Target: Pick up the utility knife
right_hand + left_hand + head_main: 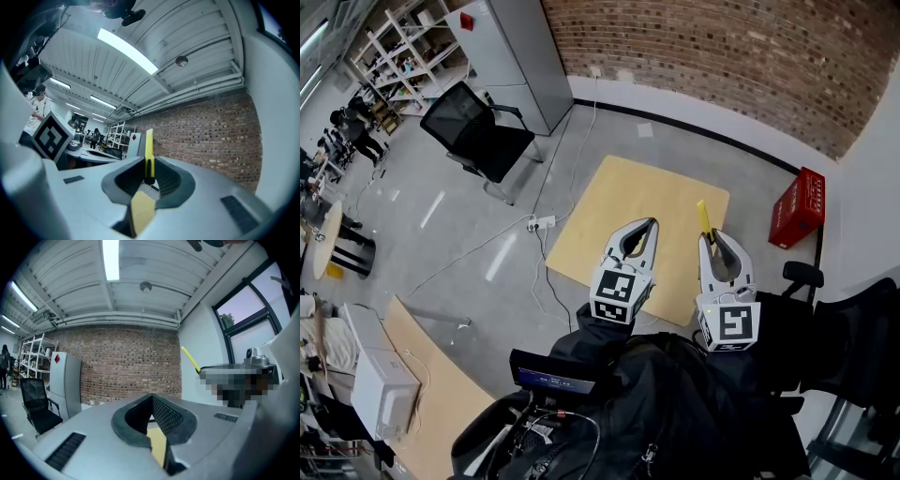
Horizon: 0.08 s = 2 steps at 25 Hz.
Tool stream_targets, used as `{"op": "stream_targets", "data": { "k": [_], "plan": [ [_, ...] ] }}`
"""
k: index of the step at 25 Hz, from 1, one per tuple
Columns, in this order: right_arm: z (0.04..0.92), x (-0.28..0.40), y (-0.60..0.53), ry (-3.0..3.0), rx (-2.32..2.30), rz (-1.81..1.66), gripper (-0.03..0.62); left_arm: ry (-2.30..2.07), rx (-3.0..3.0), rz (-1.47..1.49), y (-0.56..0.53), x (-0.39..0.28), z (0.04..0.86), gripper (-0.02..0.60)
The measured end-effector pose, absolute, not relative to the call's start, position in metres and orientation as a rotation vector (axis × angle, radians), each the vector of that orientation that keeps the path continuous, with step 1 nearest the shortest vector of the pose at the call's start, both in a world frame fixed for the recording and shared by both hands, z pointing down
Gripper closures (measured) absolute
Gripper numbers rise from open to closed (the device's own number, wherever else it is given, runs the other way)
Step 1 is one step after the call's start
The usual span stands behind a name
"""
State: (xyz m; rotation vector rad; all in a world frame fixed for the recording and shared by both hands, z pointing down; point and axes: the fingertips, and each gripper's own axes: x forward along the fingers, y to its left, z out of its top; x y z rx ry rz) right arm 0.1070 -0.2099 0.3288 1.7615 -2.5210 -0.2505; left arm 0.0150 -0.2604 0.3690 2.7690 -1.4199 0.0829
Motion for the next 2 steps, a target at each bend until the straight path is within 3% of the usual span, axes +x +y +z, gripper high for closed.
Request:
{"op": "stream_targets", "data": {
  "k": [2],
  "plan": [
    [0.3293, 0.1067, -0.2114, -2.519, 1.765, -0.246, 0.526, -1.425, 2.767, 0.086, -0.2625, 0.0134, 0.369, 0.581]
  ]
}}
